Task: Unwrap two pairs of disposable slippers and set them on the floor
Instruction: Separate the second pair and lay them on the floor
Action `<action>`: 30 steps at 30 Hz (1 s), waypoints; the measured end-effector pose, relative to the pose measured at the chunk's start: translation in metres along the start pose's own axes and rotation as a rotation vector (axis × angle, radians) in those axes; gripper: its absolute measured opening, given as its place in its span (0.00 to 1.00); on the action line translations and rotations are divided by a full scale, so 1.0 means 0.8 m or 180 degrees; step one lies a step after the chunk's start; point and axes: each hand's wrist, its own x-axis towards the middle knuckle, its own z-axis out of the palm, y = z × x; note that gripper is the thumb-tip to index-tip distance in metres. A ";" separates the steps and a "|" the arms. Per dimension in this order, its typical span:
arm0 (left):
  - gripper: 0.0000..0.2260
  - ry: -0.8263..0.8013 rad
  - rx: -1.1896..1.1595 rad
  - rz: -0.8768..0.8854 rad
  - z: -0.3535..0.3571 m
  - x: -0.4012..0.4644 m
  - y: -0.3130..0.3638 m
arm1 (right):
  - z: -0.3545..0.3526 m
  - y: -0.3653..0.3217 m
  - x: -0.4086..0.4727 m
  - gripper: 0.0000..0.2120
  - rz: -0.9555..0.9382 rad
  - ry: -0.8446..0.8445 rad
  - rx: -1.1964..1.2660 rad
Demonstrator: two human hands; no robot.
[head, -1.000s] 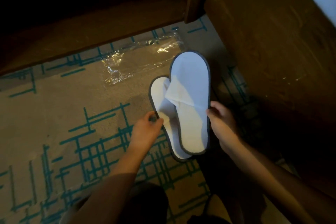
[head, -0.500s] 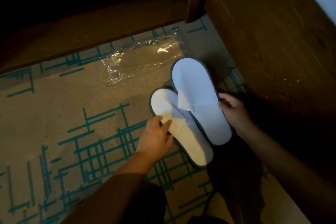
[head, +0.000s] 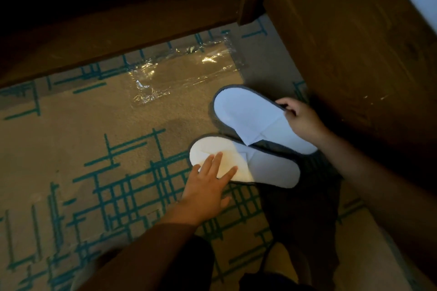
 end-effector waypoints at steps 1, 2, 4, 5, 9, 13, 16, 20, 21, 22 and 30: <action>0.32 -0.0001 0.0015 -0.0008 0.004 -0.004 0.006 | 0.003 -0.004 0.009 0.16 -0.0094 -0.0102 -0.0144; 0.32 -0.0008 0.0021 0.0005 0.007 -0.008 0.013 | 0.008 -0.009 0.017 0.16 -0.0180 -0.0172 -0.0291; 0.32 -0.0073 -0.0017 -0.0031 0.013 -0.014 0.022 | 0.021 -0.017 0.034 0.16 -0.0352 -0.0165 -0.0532; 0.32 -0.0109 -0.0037 -0.0062 0.011 -0.015 0.024 | 0.028 -0.021 0.041 0.17 -0.0426 -0.0125 -0.0677; 0.27 0.0456 -0.0119 0.0148 -0.008 -0.018 0.015 | 0.052 -0.035 0.049 0.21 -0.0719 -0.0251 -0.1582; 0.28 0.1471 -0.0284 0.0184 -0.022 -0.006 -0.029 | 0.061 -0.031 0.017 0.34 -0.1054 -0.0582 -0.1744; 0.43 0.1106 -0.0001 0.0051 -0.032 0.014 -0.059 | 0.073 -0.010 -0.034 0.41 -0.1508 -0.0544 -0.1928; 0.48 0.0484 0.0394 0.0132 -0.037 0.039 -0.067 | 0.112 0.043 -0.107 0.42 -0.1131 -0.0215 -0.1904; 0.48 0.0344 0.0373 0.0092 -0.036 0.043 -0.067 | 0.124 0.054 -0.122 0.40 -0.0946 -0.0163 -0.1857; 0.48 0.0249 0.0308 0.0029 -0.033 0.046 -0.067 | 0.133 0.060 -0.132 0.39 -0.0798 -0.0162 -0.1844; 0.43 0.0234 0.0015 -0.0579 -0.022 0.023 -0.026 | 0.096 0.077 -0.087 0.30 -0.1059 -0.0699 -0.2003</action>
